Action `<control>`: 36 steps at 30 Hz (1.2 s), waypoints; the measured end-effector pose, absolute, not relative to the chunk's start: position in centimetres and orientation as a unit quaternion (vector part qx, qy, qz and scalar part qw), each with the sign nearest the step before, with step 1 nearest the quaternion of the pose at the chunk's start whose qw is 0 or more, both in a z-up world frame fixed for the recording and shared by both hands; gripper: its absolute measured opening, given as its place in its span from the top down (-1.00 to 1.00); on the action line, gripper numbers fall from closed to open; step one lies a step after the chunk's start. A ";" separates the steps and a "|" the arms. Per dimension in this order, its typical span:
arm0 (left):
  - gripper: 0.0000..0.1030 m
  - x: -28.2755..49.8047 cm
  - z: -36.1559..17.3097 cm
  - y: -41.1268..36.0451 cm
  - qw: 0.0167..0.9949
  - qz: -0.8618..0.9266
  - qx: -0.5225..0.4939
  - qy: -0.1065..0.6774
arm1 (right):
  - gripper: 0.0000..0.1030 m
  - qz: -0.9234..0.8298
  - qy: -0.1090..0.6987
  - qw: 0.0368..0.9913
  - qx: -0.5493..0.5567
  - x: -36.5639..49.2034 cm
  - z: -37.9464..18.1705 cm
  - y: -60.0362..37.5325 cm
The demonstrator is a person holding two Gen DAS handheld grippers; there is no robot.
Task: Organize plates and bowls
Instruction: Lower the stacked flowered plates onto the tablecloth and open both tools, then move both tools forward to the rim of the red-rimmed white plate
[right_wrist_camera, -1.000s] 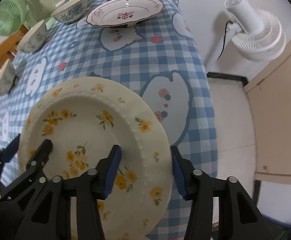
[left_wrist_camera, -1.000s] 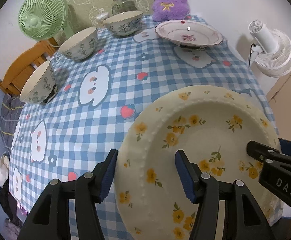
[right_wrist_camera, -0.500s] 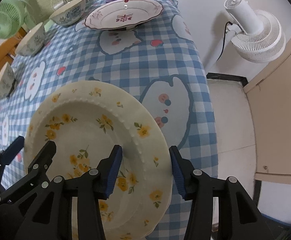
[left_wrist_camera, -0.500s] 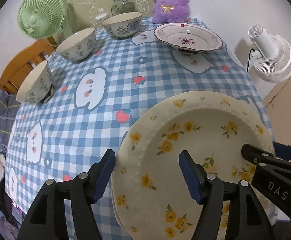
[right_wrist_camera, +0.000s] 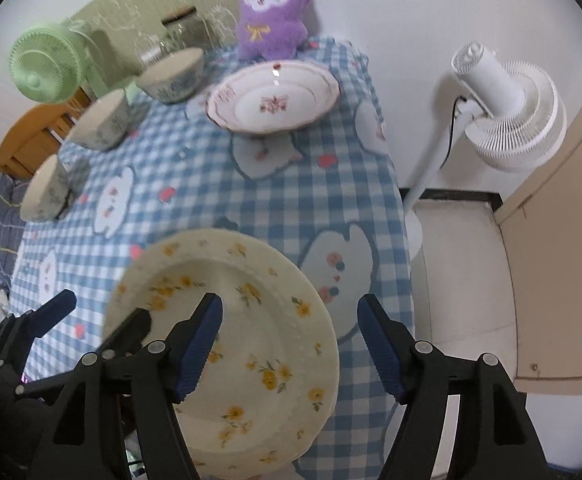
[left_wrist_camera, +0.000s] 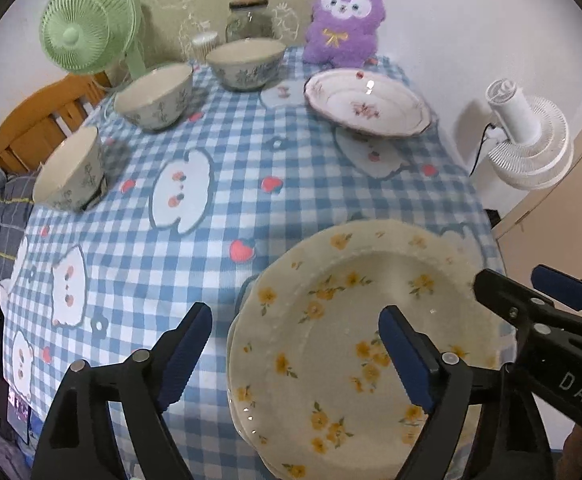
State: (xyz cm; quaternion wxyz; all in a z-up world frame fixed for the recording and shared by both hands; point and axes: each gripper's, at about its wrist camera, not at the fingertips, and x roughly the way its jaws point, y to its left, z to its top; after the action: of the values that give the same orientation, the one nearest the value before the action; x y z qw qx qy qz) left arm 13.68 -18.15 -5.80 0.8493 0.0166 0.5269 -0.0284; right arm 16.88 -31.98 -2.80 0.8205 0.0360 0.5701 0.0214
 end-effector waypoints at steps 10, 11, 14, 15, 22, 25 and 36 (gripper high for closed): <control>-0.72 14.3 0.1 -18.3 0.868 -0.059 0.014 0.493 | -0.59 0.007 0.519 0.854 0.040 16.8 3.5 -31.2; -0.72 14.3 0.8 -18.2 0.871 -0.061 0.015 0.487 | -0.59 0.005 0.511 0.858 0.038 16.7 4.4 -31.1; -0.72 14.3 2.3 -18.1 0.879 -0.066 0.020 0.471 | -0.61 -0.005 0.498 0.867 0.027 16.7 6.2 -30.6; -0.72 14.3 2.9 -18.0 0.881 -0.070 0.020 0.468 | -0.61 -0.009 0.494 0.869 0.027 16.7 6.8 -30.4; -0.72 14.8 5.8 -17.5 0.886 -0.089 0.010 0.455 | -0.61 -0.027 0.475 0.879 0.029 16.8 9.9 -29.7; -0.72 15.1 6.8 -17.3 0.891 -0.091 0.013 0.445 | -0.61 -0.028 0.467 0.883 0.030 17.2 10.9 -29.6; -0.72 17.8 8.9 -18.9 0.906 -0.081 0.013 0.415 | -0.61 -0.012 0.438 0.899 0.025 20.3 12.3 -31.1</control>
State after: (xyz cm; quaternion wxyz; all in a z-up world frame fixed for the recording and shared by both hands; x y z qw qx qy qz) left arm 17.76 -18.86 8.87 0.9062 0.0126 0.4148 -0.0811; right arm 20.28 -31.07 12.32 0.8988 0.0251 0.4376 -0.0119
